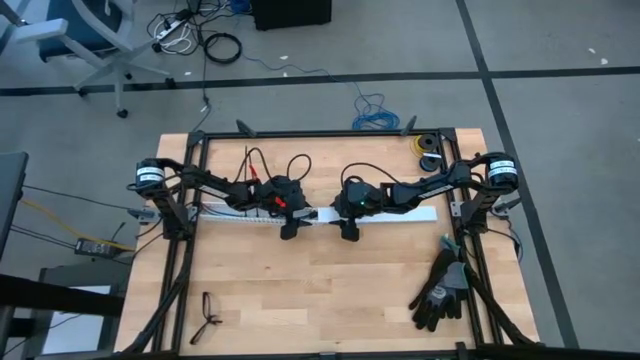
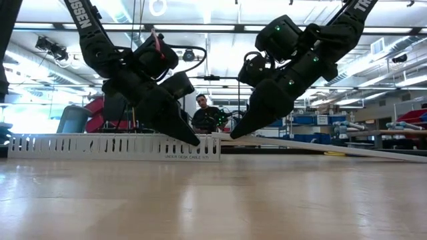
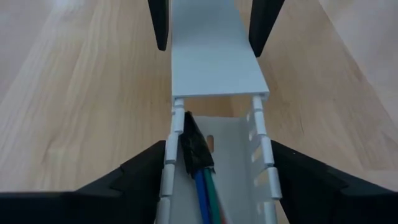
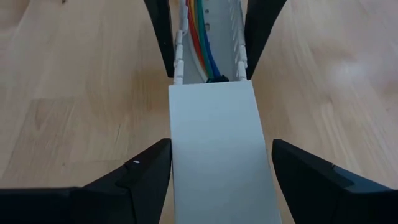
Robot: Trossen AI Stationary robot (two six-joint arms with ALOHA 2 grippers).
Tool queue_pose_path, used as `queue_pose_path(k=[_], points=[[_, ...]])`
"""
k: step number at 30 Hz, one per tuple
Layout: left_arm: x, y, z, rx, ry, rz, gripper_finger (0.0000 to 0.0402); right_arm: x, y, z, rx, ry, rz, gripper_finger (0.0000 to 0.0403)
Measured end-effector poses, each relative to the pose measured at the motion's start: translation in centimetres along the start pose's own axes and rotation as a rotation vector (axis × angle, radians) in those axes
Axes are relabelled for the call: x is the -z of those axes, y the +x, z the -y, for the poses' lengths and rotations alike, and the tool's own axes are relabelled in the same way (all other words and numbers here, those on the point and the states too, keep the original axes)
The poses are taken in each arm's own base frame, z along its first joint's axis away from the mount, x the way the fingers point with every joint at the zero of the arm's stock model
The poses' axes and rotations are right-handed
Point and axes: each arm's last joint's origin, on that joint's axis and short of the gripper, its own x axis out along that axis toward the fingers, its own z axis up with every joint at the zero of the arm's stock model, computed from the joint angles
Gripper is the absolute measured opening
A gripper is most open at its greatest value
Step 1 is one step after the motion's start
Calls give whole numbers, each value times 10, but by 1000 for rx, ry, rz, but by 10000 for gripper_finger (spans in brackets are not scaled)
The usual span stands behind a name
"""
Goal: Ziptie cables
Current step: Close the white cable duct with the white cable duct cover
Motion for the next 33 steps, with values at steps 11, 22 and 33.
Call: queue_pose_path(k=[11,22,33], points=[[-1,0,-1,-25,3,9,240,-7,0,-1,-19,70,67,258],[-1,0,-1,-37,4,14,239,-19,-9,1,6,68,155,234],[-2,0,-1,-39,0,18,239,-14,-8,-1,-28,49,100,12]])
